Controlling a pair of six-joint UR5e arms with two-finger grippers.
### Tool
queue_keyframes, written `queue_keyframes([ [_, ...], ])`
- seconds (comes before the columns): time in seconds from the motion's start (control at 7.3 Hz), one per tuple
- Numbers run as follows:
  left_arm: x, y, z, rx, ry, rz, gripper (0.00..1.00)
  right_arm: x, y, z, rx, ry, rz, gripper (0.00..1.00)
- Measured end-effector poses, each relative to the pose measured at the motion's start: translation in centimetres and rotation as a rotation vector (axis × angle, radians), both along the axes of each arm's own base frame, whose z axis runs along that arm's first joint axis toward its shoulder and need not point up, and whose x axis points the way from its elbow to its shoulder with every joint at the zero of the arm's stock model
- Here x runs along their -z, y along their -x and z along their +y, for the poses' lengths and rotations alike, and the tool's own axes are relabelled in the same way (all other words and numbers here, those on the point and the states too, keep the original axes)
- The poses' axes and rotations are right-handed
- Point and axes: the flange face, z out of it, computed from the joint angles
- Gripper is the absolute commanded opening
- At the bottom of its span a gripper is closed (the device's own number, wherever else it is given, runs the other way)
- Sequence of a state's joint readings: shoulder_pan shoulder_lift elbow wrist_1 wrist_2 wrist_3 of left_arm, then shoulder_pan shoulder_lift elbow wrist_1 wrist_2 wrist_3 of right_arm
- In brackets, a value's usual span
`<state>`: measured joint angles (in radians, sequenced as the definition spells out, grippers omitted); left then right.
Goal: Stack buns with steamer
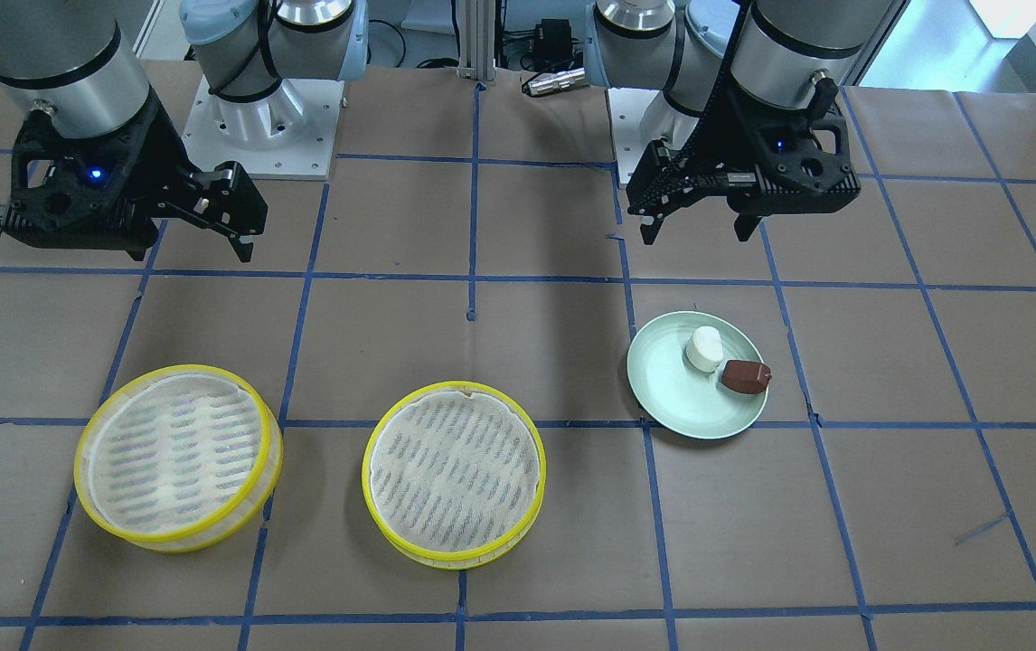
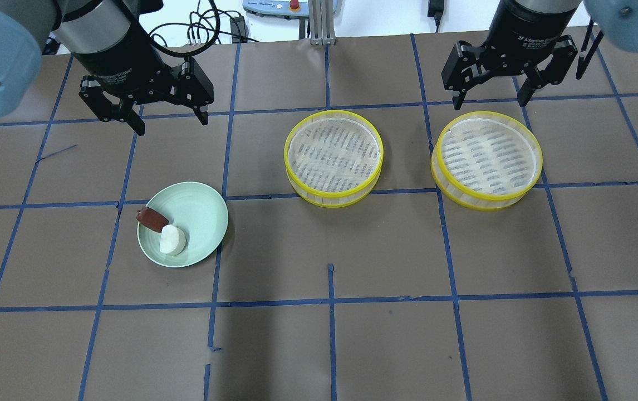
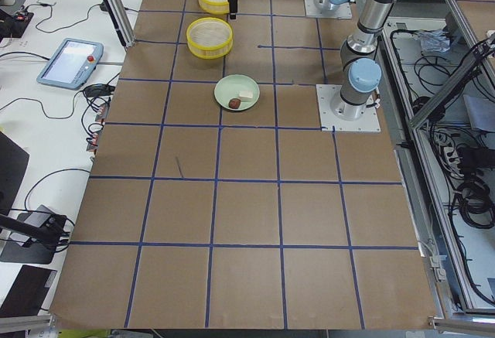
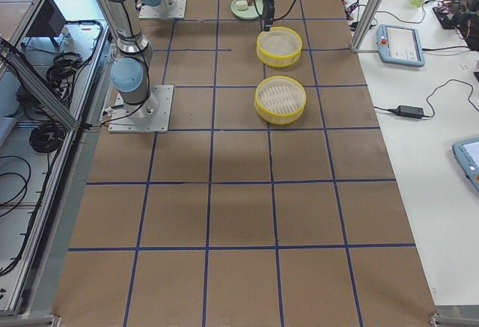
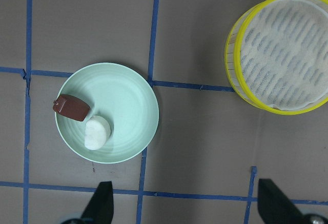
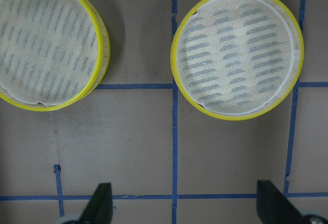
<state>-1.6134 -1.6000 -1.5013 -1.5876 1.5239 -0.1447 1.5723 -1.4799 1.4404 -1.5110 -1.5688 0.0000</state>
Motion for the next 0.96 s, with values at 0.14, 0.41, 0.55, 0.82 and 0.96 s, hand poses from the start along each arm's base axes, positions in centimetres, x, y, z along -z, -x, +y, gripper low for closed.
queue_keyframes([
  [0.14, 0.0, 0.0, 0.0, 0.016, 0.000, 0.000, 1.00, 0.0, 0.0, 0.0, 0.000, 0.000, 0.000, 1.00],
  [0.41, 0.3, -0.1, 0.0, 0.068, -0.002, 0.002, 1.00, 0.0, 0.0, 0.0, 0.000, 0.000, 0.000, 1.00],
  [0.55, 1.0, -0.5, 0.1, 0.071, -0.016, 0.001, 1.00, 0.1, 0.0, 0.0, 0.000, -0.002, 0.001, 1.00],
  [0.82, 4.2, -2.2, 0.2, 0.087, -0.074, -0.002, 1.00, 0.3, 0.4, -0.2, -0.002, -0.003, 0.008, 1.00],
  [0.96, 6.6, -3.8, -0.5, 0.087, -0.111, 0.000, 1.00, 0.4, 1.2, -0.5, -0.008, -0.004, 0.017, 1.00],
])
